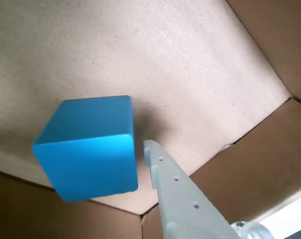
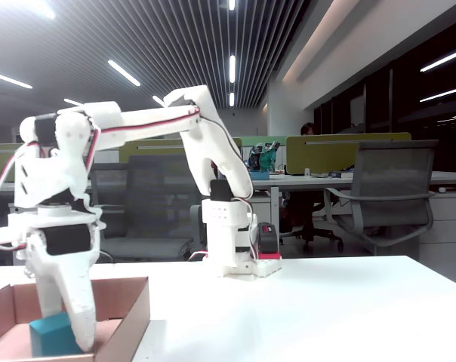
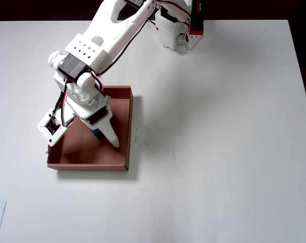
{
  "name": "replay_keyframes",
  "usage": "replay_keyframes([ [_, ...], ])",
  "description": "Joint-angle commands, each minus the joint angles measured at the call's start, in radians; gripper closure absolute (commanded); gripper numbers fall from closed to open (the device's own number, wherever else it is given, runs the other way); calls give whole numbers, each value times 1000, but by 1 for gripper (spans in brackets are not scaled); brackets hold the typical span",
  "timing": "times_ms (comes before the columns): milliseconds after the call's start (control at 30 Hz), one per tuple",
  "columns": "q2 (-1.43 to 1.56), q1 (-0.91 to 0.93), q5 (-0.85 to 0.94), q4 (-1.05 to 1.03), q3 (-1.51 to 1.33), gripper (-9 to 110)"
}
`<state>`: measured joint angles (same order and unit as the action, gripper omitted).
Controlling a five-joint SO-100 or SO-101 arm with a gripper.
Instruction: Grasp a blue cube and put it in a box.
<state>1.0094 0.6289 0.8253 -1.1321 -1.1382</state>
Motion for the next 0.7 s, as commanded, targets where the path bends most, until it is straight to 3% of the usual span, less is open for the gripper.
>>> replay_keyframes([
  [0,126,3,9,-11,6,57],
  [167,232,-3,20,-52,11,63],
  [667,589,11,58,-140,-81,66],
])
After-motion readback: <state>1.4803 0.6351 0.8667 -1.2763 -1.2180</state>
